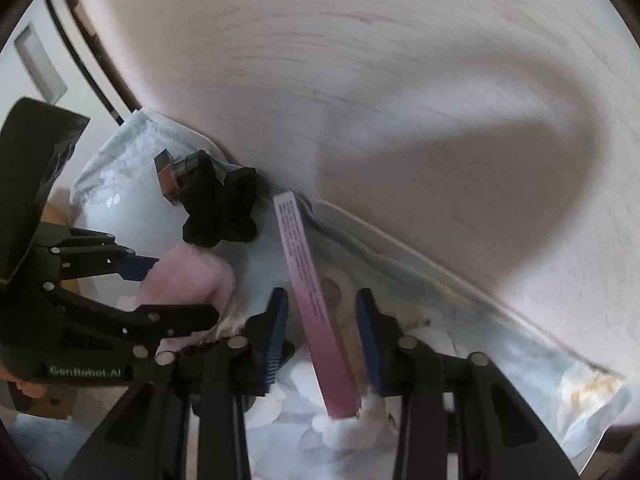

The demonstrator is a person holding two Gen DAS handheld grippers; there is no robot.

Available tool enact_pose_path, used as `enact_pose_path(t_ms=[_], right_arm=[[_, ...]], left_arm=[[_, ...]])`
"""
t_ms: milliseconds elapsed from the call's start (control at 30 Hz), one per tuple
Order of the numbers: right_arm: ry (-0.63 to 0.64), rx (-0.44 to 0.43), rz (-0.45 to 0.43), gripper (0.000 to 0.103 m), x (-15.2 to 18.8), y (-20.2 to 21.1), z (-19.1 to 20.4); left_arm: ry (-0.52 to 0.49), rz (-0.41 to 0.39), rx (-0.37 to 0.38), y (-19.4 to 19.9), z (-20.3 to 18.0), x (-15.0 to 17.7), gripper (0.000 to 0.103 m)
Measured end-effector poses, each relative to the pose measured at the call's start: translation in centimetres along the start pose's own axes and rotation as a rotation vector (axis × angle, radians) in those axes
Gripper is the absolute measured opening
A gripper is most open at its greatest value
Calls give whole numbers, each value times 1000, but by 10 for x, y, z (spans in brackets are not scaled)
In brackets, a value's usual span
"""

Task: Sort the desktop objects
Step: 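Grasp the pink fluffy hair tie with the left tool while the right tool grasps the pink nail file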

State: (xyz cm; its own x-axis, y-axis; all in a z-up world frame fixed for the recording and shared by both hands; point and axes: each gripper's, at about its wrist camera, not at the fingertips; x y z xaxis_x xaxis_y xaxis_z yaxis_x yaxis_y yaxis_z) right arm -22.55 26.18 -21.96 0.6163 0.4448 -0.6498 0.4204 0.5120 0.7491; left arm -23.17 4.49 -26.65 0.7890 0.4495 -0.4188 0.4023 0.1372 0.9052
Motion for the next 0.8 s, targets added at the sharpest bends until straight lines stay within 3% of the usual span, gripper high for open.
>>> enact_pose_path(t_ms=[67, 333, 800], right_arm=[[26, 18, 7, 17, 0, -3, 4], [17, 35, -3, 14, 1, 3, 9], [-60, 19, -64, 12, -16, 76, 35]], left_arm=[[5, 2, 3, 1, 2, 1, 41], [16, -1, 12, 14, 8, 6, 37], [-25, -91, 94, 104, 18, 15, 37]])
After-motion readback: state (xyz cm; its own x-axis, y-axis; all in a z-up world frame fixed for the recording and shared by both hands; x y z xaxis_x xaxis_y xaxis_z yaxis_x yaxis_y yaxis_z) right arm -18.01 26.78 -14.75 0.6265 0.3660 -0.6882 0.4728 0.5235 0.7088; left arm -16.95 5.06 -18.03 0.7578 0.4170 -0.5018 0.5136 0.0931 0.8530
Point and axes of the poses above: each gripper's, at about its wrist camera, not at the fingertips, and y roughly against the way its jaws point, z to its left, x to its underside, and after that the axes turned 13 degrees about -z, right-handed
